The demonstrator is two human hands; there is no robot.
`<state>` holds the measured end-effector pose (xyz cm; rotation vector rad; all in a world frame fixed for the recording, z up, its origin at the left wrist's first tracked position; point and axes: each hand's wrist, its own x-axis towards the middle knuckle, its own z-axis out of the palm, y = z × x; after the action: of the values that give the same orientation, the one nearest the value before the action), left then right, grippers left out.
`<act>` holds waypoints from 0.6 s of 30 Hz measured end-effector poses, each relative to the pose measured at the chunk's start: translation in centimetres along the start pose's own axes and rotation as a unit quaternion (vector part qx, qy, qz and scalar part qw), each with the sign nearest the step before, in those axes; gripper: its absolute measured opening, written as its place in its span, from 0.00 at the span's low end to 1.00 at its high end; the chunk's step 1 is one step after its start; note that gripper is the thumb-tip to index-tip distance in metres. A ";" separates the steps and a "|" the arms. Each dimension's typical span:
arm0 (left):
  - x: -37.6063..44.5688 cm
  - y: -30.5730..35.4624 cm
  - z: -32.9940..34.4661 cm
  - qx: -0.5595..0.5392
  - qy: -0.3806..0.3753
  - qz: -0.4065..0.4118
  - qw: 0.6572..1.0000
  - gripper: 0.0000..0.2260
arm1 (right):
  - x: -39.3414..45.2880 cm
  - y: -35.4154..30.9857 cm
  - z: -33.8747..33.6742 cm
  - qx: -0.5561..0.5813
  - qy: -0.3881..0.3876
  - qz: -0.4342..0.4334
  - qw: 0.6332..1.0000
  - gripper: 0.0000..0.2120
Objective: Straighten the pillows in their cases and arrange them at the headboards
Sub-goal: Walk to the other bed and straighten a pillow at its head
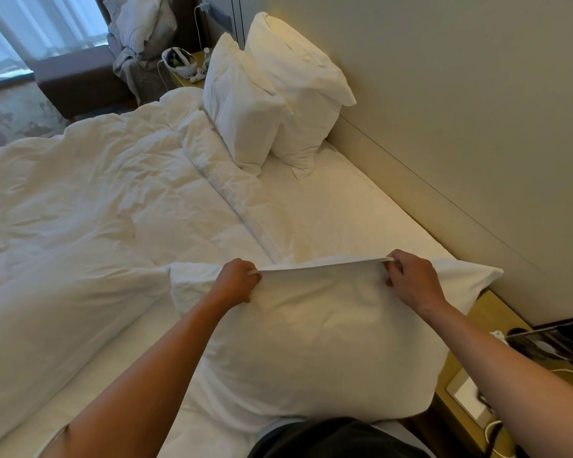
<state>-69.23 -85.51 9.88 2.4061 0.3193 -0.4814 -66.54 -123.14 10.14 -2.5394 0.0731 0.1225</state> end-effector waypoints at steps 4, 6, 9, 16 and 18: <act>-0.2 -0.7 -0.2 -0.006 0.021 0.030 0.999 0.15 | -0.3 0.1 -0.2 -0.007 0.001 0.004 1.000 0.10; -0.4 -0.8 -0.3 -0.014 0.028 0.032 0.999 0.14 | -0.4 0.1 -0.4 -0.015 0.001 0.002 1.000 0.11; -0.5 -0.7 -0.3 -0.026 0.059 0.016 0.998 0.14 | -0.3 -0.4 -1.0 -0.031 -0.003 -0.009 0.999 0.10; -0.2 2.0 -2.3 -0.044 0.150 0.030 0.987 0.14 | 0.2 -2.3 -3.6 -0.094 0.030 -0.037 0.994 0.14; 0.0 3.0 -3.3 -0.042 0.163 0.041 0.985 0.14 | 0.3 -2.8 -4.6 -0.090 0.044 -0.042 0.994 0.14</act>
<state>-67.40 -85.65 13.89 2.4004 0.3717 -0.0338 -65.71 -123.43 15.43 -2.7220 -0.0117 -0.0173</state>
